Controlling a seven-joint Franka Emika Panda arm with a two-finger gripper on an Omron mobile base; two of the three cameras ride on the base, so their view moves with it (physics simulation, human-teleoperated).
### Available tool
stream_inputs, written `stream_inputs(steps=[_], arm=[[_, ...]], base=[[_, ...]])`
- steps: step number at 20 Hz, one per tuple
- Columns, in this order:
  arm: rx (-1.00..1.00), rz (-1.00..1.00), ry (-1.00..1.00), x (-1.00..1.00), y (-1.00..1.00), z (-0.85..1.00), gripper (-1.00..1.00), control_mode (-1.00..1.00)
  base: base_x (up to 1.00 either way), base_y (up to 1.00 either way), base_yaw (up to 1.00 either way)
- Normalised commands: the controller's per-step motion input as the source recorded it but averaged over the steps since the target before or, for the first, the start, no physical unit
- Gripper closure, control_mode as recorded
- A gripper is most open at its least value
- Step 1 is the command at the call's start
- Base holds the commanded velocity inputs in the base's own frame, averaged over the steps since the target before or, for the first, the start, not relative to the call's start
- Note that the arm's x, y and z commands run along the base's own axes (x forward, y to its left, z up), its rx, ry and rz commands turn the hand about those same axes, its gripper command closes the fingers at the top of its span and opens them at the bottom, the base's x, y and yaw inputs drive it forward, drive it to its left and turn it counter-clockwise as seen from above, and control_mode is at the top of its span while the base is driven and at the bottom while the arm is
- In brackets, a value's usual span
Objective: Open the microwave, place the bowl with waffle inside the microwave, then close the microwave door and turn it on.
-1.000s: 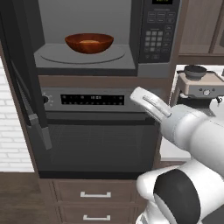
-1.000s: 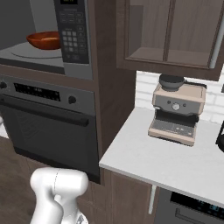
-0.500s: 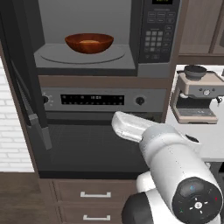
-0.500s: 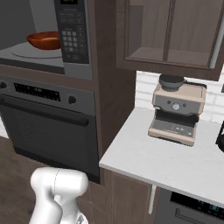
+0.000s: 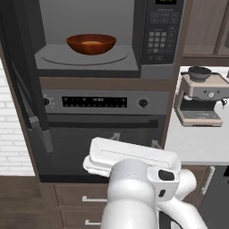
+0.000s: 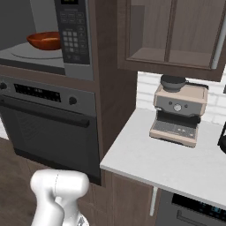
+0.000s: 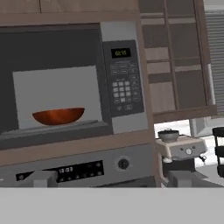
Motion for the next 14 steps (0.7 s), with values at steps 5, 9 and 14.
stream_inputs(steps=[5, 9, 14], arm=[[-0.17, -0.06, -0.26, -0.15, 0.17, -0.62, -1.00, -1.00], [-0.15, -0.04, -0.17, -0.01, 0.32, -0.63, -1.00, -1.00], [-0.13, -0.01, -0.14, 0.00, 0.55, -0.57, -1.00, -1.00]], base=[[0.00, 0.00, 0.00], [0.00, 0.00, 0.00], [0.00, 0.00, 0.00]])
